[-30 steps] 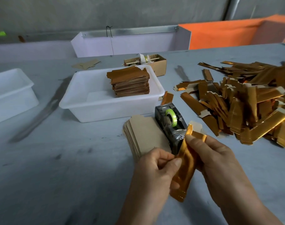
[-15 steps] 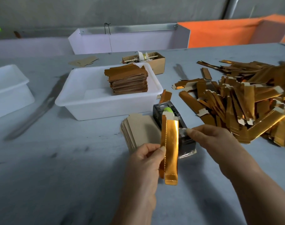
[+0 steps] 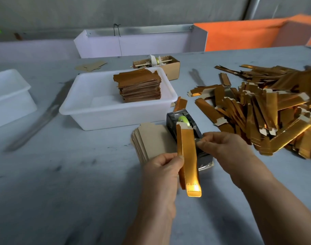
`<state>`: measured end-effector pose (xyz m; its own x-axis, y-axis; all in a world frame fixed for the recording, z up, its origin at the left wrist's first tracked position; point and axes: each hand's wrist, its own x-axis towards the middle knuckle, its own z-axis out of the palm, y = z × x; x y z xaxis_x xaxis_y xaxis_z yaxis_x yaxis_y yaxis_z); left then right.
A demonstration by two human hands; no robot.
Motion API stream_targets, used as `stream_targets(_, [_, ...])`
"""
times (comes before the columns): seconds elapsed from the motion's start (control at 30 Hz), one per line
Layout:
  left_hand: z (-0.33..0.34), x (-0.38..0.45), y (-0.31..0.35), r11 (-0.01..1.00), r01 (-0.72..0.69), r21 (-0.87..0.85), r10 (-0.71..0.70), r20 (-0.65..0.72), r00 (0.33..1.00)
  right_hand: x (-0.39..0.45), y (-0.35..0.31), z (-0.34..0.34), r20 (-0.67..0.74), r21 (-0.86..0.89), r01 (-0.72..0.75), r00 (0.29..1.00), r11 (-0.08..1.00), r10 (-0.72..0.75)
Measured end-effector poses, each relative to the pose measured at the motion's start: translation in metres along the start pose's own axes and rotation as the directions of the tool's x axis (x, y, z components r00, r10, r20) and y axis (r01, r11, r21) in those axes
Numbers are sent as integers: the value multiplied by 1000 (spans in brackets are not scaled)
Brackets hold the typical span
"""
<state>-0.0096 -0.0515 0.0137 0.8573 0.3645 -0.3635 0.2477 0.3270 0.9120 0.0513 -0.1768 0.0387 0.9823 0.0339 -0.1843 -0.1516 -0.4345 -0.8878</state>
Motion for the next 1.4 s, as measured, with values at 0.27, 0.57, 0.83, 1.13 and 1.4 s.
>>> stream_targets(0.27, [3,0,4,996,-30,-89,34,37,999,-20,3,0,-134,128,85,989,988,-68])
stream_targets(0.57, [12,1,2,983,-151,102,134,158,978,-27,18,12,-209,-167,127,965,978,-161])
stream_targets(0.83, [11,5,9,971,-173,167,137,206,969,-29,28,18,-234,13,97,968,995,-91])
stream_targets(1.13, [14,4,13,923,-230,309,188,160,969,-32,23,12,-220,-575,157,916,803,-337])
stream_targets(1.4, [13,1,16,961,-142,236,100,183,978,-50,-1,-27,21,261,46,998,964,-53])
